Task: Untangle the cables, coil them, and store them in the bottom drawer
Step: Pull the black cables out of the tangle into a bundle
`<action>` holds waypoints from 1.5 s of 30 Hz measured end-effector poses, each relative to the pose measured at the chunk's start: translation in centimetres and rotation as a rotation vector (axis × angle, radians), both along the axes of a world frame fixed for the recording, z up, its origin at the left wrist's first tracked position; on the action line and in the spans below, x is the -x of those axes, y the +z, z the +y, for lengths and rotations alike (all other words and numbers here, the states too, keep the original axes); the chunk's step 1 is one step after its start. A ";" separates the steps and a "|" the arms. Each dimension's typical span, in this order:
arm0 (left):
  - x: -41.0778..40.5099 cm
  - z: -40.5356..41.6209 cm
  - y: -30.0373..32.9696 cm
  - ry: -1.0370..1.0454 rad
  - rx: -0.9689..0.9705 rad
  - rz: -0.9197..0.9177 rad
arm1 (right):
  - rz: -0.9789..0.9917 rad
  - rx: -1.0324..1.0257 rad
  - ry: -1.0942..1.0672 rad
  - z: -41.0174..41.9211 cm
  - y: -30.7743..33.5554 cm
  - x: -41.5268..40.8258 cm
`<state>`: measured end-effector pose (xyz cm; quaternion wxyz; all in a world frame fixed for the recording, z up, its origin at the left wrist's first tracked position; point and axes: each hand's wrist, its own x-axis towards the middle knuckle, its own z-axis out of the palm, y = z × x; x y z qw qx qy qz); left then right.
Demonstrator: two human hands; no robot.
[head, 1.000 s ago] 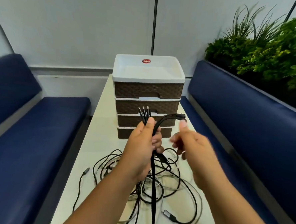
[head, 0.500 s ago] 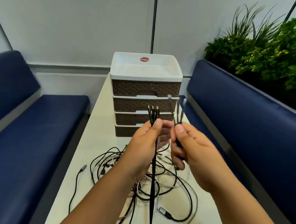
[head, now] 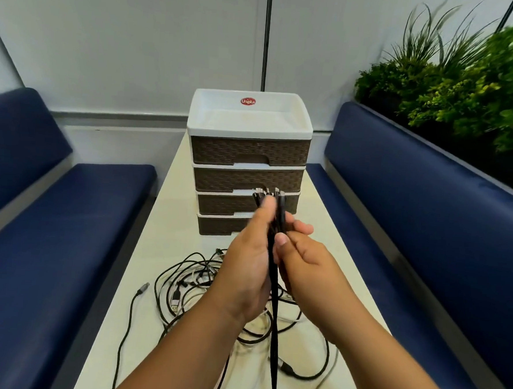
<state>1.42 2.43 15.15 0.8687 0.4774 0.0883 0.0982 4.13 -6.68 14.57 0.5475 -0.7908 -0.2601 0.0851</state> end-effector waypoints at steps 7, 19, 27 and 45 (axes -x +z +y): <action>-0.5 3.0 2.4 0.126 0.012 -0.141 | 0.092 -0.020 0.257 -2.3 -3.1 -2.3; 0.7 9.1 3.0 0.224 -0.041 -0.083 | -0.003 0.138 -0.124 -4.1 -5.4 -7.0; -0.4 6.3 -0.2 -0.187 -0.491 0.162 | -0.197 -0.334 0.070 -0.7 6.5 -2.5; -2.2 6.8 8.2 -0.194 -0.333 -0.174 | 0.141 0.230 0.070 6.4 -9.4 -6.6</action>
